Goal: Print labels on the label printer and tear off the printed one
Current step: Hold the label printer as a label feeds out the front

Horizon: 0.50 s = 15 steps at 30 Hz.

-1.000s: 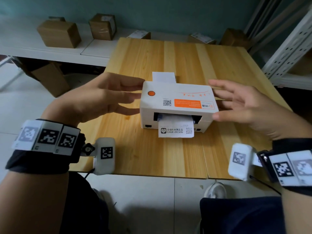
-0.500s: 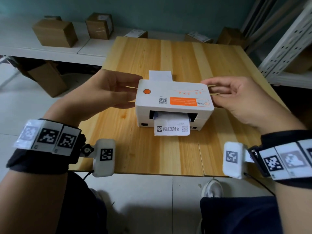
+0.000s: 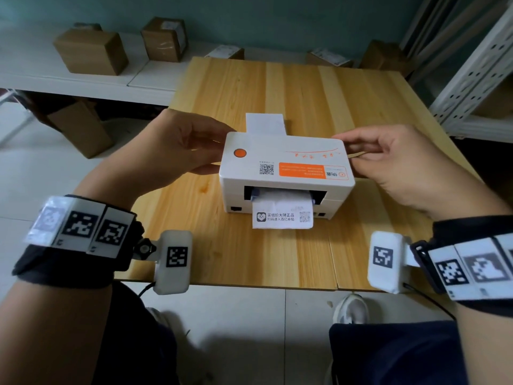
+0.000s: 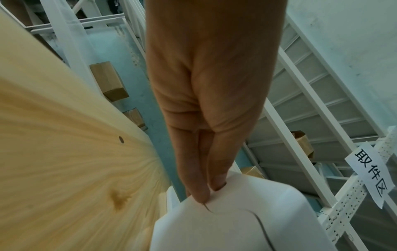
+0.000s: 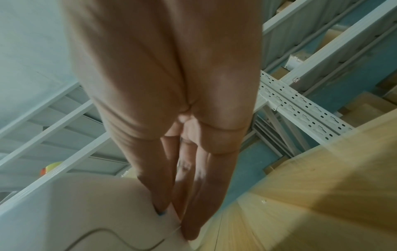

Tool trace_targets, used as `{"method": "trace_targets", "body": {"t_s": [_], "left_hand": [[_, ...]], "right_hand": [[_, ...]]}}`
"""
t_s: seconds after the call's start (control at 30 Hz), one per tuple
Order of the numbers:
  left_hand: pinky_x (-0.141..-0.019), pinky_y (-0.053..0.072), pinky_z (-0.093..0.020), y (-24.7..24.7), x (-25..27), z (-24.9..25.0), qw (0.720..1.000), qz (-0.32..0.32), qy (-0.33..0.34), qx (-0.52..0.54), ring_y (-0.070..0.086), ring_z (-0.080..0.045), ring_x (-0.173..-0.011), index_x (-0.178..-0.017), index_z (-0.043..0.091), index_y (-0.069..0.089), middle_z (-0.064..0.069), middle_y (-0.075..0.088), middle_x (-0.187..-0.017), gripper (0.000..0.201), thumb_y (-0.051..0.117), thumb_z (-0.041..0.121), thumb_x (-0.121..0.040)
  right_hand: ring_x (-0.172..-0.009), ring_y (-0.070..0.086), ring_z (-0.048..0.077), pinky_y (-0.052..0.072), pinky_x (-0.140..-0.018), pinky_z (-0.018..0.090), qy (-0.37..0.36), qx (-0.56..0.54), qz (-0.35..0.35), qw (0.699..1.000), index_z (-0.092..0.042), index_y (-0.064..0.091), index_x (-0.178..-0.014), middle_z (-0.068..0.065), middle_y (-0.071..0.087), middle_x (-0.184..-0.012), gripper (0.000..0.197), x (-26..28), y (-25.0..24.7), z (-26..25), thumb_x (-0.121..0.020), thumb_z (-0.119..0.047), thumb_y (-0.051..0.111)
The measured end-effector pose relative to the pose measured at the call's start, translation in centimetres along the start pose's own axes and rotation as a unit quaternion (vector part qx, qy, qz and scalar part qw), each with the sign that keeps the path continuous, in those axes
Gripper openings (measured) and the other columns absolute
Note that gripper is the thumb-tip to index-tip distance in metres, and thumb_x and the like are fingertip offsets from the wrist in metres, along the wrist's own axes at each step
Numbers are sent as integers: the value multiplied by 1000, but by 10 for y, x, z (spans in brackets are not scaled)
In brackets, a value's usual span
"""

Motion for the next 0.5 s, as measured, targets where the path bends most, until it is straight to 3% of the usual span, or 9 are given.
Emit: {"method": "trace_targets", "body": {"t_s": [0.1,0.23,0.4,0.5], "left_hand": [[-78,60,-17,1,0,-2,1000,-13,-8,9,73,2,-101,-130,18,64,14,75,-111,40,60,-1,-96],[-81,61,-20,2,-2,-2,999,-27,-5,-27,73,-1,-104,-128,16,66,10,75,-115,35,59,1,-97],[-68,57,-11,4,-2,-2,999,-19,-19,-44,71,7,-97,-123,20,63,16,73,-109,30,54,4,-101],[-60,56,-10,4,-2,0,998,-18,-20,-56,69,14,-93,-122,20,63,17,71,-109,29,52,3,-101]], "right_hand": [[-109,64,-3,49,-99,26,-7,8,-16,1000,-48,65,-99,-25,69,-104,43,0,3,0,-94,-5,61],[-109,63,0,52,-93,26,-10,35,-27,999,-41,61,-105,-18,66,-111,37,-3,5,1,-96,-6,59],[-117,59,6,49,-93,23,-22,103,-33,994,-29,56,-121,-13,62,-124,32,-3,6,0,-98,-7,57],[-119,59,14,52,-97,37,-28,172,-58,983,-26,48,-124,-5,63,-128,31,-4,8,-1,-99,-10,54]]}}
Point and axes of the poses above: each hand's wrist, its own x-axis away from the middle knuckle, its own y-axis out of the palm, z = x × y, the point moved 3 cm from there along -x, towards the middle knuckle
